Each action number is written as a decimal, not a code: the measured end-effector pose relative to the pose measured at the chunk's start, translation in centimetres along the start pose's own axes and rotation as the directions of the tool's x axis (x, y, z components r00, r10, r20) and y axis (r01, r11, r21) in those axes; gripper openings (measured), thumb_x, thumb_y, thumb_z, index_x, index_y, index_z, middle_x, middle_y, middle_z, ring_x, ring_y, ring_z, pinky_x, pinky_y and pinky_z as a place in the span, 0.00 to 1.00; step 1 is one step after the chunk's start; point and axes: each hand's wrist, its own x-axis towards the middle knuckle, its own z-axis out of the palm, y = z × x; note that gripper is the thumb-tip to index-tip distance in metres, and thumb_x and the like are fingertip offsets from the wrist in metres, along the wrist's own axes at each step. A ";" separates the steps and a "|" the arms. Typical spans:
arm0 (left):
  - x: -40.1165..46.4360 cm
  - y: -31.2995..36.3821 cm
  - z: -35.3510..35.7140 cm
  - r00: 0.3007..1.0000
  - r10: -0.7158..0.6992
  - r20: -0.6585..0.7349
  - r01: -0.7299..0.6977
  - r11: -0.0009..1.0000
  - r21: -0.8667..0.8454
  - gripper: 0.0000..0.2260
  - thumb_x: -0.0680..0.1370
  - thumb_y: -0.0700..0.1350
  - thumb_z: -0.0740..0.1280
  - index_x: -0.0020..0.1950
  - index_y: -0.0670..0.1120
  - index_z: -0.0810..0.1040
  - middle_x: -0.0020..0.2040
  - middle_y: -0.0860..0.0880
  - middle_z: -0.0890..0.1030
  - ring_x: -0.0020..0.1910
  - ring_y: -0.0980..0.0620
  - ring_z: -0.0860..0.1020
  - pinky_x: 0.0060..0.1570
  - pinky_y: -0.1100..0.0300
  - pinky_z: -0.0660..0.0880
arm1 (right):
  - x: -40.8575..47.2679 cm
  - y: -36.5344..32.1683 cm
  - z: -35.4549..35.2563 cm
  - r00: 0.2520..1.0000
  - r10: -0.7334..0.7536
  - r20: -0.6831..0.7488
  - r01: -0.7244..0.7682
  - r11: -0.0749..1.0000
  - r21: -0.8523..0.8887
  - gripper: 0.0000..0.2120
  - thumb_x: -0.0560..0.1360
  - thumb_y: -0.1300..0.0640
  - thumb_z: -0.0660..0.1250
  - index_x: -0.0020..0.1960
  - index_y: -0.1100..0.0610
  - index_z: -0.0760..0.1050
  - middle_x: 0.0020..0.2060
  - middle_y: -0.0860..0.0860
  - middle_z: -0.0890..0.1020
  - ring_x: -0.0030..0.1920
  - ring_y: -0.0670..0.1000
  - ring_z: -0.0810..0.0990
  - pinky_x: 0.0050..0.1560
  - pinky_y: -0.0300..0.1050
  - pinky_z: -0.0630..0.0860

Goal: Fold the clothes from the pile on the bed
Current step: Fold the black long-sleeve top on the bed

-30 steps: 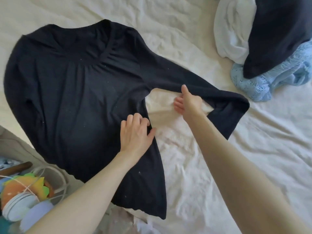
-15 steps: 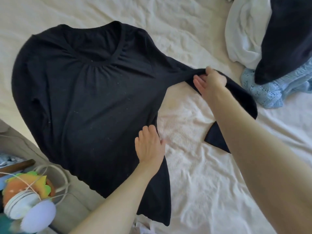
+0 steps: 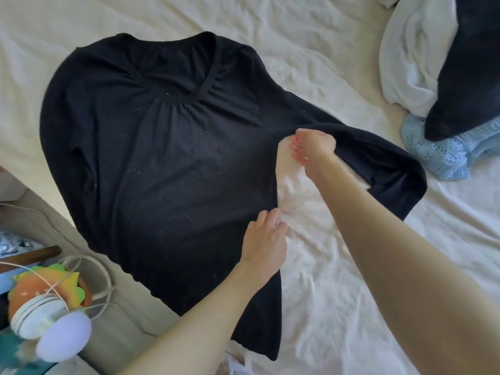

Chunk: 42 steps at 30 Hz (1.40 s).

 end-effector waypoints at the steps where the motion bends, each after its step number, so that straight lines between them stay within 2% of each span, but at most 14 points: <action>1: 0.0 -0.2 -0.1 0.999 0.026 0.021 -0.025 0.998 -0.057 0.10 0.79 0.41 0.59 0.58 0.45 0.76 0.70 0.50 0.66 0.66 0.50 0.66 0.58 0.57 0.68 | -0.4 0.1 0.0 0.998 -0.056 -0.011 0.055 0.996 -0.073 0.06 0.76 0.62 0.63 0.40 0.55 0.74 0.35 0.51 0.78 0.35 0.49 0.78 0.34 0.39 0.75; 3: -0.4 -0.5 -0.9 0.996 0.074 0.045 -0.064 0.977 -0.206 0.12 0.80 0.41 0.57 0.61 0.45 0.75 0.69 0.51 0.68 0.66 0.52 0.66 0.60 0.59 0.68 | -1.7 1.3 0.0 0.970 -0.243 0.031 0.240 0.918 -0.315 0.05 0.77 0.58 0.61 0.45 0.55 0.75 0.41 0.50 0.79 0.44 0.50 0.78 0.45 0.43 0.74; 6: -2.4 -2.5 -2.4 0.998 0.067 0.018 -0.058 0.944 -0.326 0.13 0.80 0.42 0.56 0.62 0.47 0.74 0.65 0.54 0.70 0.63 0.57 0.70 0.58 0.64 0.70 | -4.4 4.7 0.3 0.807 -0.544 0.229 0.542 0.529 -0.653 0.14 0.79 0.53 0.59 0.61 0.57 0.73 0.56 0.51 0.78 0.58 0.51 0.74 0.57 0.44 0.70; 9: -5.6 -7.1 -3.9 0.992 -0.071 -0.105 0.025 0.921 -0.390 0.11 0.80 0.41 0.59 0.60 0.47 0.76 0.61 0.55 0.72 0.60 0.60 0.71 0.57 0.65 0.70 | -7.0 8.4 1.3 0.692 -0.541 0.478 0.634 0.139 -0.761 0.22 0.80 0.51 0.57 0.73 0.56 0.63 0.73 0.54 0.65 0.73 0.55 0.61 0.72 0.53 0.58; 12: -8.3 -12.9 -6.0 0.949 -0.256 -0.186 0.148 0.878 -0.455 0.10 0.80 0.39 0.60 0.57 0.47 0.77 0.56 0.57 0.73 0.57 0.60 0.73 0.57 0.63 0.71 | -9.3 11.3 3.3 0.683 -0.434 0.587 0.645 -0.020 -0.764 0.26 0.81 0.48 0.55 0.76 0.53 0.56 0.76 0.53 0.57 0.76 0.54 0.52 0.74 0.57 0.49; 17: -9.8 -23.9 -10.7 0.780 -0.559 -0.283 0.351 0.764 -0.541 0.10 0.79 0.37 0.60 0.58 0.43 0.76 0.56 0.49 0.74 0.56 0.49 0.75 0.56 0.59 0.71 | -12.5 13.3 9.1 0.648 -0.325 0.689 0.700 -0.103 -0.707 0.27 0.81 0.46 0.53 0.77 0.51 0.51 0.77 0.52 0.53 0.77 0.53 0.48 0.74 0.57 0.47; 20: -8.4 -30.2 -13.8 0.655 -0.684 -0.320 0.382 0.666 -0.641 0.13 0.80 0.38 0.60 0.64 0.41 0.72 0.62 0.44 0.71 0.60 0.47 0.72 0.58 0.58 0.69 | -13.6 14.0 12.8 0.648 -0.330 0.687 0.710 -0.067 -0.701 0.27 0.81 0.46 0.53 0.77 0.50 0.50 0.77 0.51 0.53 0.77 0.52 0.48 0.74 0.55 0.47; 23: -5.4 -35.3 -16.5 0.547 -0.820 -0.170 0.362 0.415 -0.835 0.17 0.80 0.43 0.61 0.68 0.42 0.67 0.65 0.45 0.71 0.62 0.47 0.72 0.57 0.61 0.68 | -14.6 14.2 16.6 0.678 -0.382 0.628 0.700 0.077 -0.709 0.26 0.81 0.48 0.55 0.77 0.52 0.53 0.77 0.51 0.55 0.77 0.52 0.48 0.74 0.53 0.48; 25: -3.8 -37.7 -17.3 0.595 -0.803 -0.025 0.354 0.291 -0.889 0.18 0.79 0.49 0.63 0.67 0.44 0.68 0.63 0.47 0.74 0.60 0.48 0.74 0.58 0.59 0.71 | -15.3 14.5 19.3 0.670 -0.402 0.624 0.710 0.104 -0.696 0.26 0.81 0.49 0.56 0.77 0.52 0.54 0.77 0.52 0.55 0.77 0.52 0.48 0.75 0.53 0.48; 30: -2.6 -41.0 -18.3 0.700 -0.714 -0.019 0.413 0.426 -0.805 0.11 0.80 0.49 0.61 0.58 0.43 0.72 0.55 0.44 0.77 0.49 0.47 0.75 0.52 0.55 0.72 | -16.2 14.6 25.6 0.632 -0.409 0.659 0.730 0.027 -0.683 0.26 0.81 0.50 0.56 0.77 0.52 0.53 0.77 0.52 0.52 0.77 0.53 0.46 0.74 0.54 0.47; 33: -3.4 -43.3 -20.0 0.742 -0.670 0.027 0.336 0.337 -0.880 0.07 0.81 0.48 0.58 0.55 0.46 0.70 0.54 0.47 0.76 0.51 0.48 0.76 0.54 0.51 0.76 | -16.2 14.6 28.1 0.634 -0.386 0.670 0.726 -0.002 -0.688 0.27 0.81 0.50 0.56 0.77 0.51 0.50 0.77 0.51 0.50 0.77 0.54 0.45 0.74 0.58 0.49; 35: -3.6 -45.3 -21.8 0.741 -0.671 -0.036 0.263 0.339 -0.903 0.05 0.80 0.48 0.59 0.53 0.49 0.69 0.51 0.49 0.75 0.51 0.50 0.76 0.51 0.54 0.75 | -16.1 14.6 29.0 0.661 -0.357 0.660 0.705 -0.007 -0.709 0.28 0.81 0.50 0.56 0.77 0.51 0.50 0.77 0.52 0.49 0.77 0.54 0.44 0.73 0.60 0.51; 39: -2.9 -49.4 -26.0 0.613 -0.718 -0.331 0.196 0.544 -0.816 0.04 0.80 0.46 0.59 0.52 0.47 0.68 0.42 0.56 0.72 0.40 0.61 0.71 0.37 0.74 0.68 | -16.1 14.8 29.5 0.726 -0.279 0.628 0.641 -0.055 -0.766 0.27 0.81 0.49 0.55 0.77 0.51 0.51 0.78 0.51 0.47 0.77 0.53 0.43 0.74 0.60 0.50; 42: -1.0 -50.2 -27.0 0.684 -0.665 -0.301 0.318 0.643 -0.697 0.04 0.80 0.45 0.58 0.53 0.48 0.68 0.40 0.58 0.70 0.38 0.62 0.70 0.35 0.69 0.64 | -16.6 14.8 30.3 0.702 -0.345 0.623 0.629 -0.111 -0.770 0.26 0.81 0.48 0.56 0.77 0.51 0.54 0.77 0.52 0.50 0.77 0.54 0.45 0.74 0.61 0.47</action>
